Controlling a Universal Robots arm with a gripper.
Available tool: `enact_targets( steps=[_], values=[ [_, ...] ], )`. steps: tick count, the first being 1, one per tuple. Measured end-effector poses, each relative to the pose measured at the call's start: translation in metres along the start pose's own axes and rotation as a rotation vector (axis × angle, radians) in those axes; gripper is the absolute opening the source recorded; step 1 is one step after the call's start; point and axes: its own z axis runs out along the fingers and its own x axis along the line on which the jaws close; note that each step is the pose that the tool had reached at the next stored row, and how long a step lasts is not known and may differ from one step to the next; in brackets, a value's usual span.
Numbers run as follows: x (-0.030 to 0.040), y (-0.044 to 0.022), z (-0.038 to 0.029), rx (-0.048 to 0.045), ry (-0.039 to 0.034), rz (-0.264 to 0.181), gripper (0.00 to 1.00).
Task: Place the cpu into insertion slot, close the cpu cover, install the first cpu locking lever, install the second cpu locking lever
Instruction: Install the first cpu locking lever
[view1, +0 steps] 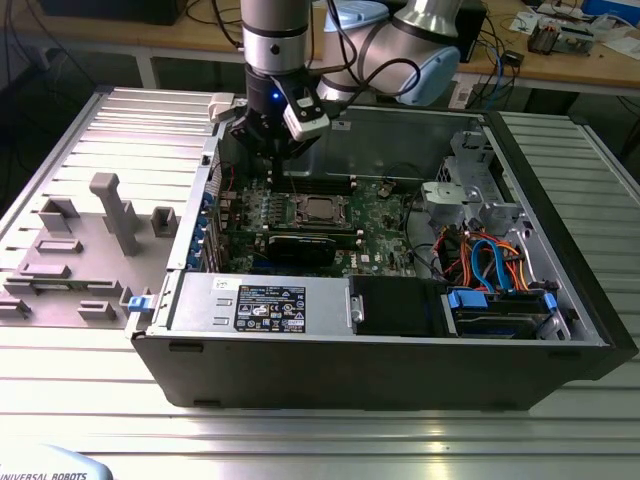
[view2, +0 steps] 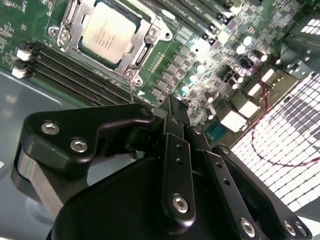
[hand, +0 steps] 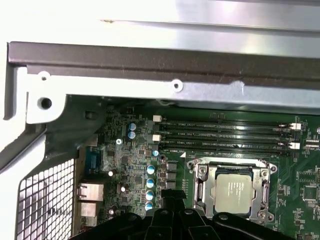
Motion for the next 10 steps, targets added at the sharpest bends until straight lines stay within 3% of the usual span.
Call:
enact_targets(
  steps=[5, 10],
  values=[
    [0.0008, 0.0066, 0.0002, 0.0005, -0.0108, 0.0, 0.11],
    [0.0005, 0.0122, 0.0005, 0.0007, -0.0116, 0.0, 0.11]
  ],
)
